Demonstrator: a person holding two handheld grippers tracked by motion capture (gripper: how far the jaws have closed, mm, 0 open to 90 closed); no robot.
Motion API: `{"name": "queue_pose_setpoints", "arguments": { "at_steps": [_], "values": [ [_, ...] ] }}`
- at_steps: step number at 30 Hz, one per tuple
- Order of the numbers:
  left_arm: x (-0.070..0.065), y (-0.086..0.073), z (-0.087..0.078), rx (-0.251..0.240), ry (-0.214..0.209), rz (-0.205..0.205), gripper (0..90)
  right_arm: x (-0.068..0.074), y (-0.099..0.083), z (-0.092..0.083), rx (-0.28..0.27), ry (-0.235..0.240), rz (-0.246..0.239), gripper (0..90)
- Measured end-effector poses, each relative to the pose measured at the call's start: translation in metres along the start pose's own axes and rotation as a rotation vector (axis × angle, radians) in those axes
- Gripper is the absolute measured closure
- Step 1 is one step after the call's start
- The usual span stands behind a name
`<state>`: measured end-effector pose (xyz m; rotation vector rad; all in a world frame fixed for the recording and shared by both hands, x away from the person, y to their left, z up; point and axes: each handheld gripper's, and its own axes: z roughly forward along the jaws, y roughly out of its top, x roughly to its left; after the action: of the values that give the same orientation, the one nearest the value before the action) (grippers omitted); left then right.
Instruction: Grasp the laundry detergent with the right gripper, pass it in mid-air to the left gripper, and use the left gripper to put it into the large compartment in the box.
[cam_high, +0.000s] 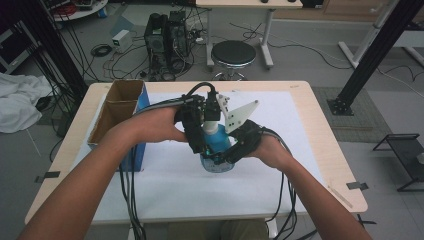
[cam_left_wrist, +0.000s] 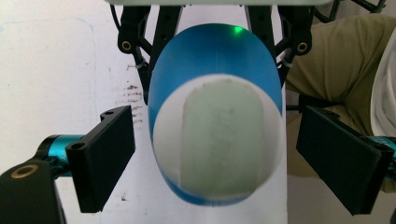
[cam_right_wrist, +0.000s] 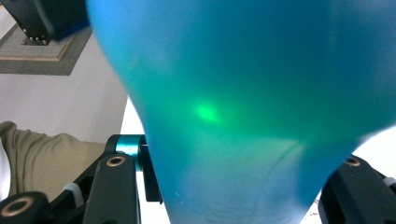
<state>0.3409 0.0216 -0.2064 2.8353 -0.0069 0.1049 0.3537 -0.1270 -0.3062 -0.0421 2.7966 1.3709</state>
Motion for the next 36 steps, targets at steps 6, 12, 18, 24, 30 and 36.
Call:
{"name": "queue_pose_setpoints", "arguments": {
  "at_steps": [6,12,18,24,30,36],
  "values": [
    [0.0011,0.0017,0.0013,0.004,-0.001,0.000,11.7,0.0009,0.0021,0.0006,0.002,0.000,0.005,44.5],
    [0.0014,0.0026,0.0033,0.000,-0.001,-0.004,11.8,0.0011,0.0024,0.0002,0.007,0.005,0.011,44.5],
    [0.0024,0.0034,0.0063,0.005,-0.001,-0.005,11.9,0.0007,0.0029,0.0000,0.007,0.010,0.008,44.5],
    [0.0028,0.0028,0.0061,0.010,0.005,0.003,19.4,0.0013,0.0030,-0.0001,0.004,0.015,0.015,44.5],
    [0.0022,0.0026,0.0057,0.008,0.008,0.012,23.1,0.0011,0.0030,0.0006,0.002,0.017,0.012,44.4],
    [0.0019,0.0029,0.0060,0.011,0.003,0.009,23.0,0.0063,0.0047,0.0018,-0.011,0.030,0.074,44.5]
  ]
}}
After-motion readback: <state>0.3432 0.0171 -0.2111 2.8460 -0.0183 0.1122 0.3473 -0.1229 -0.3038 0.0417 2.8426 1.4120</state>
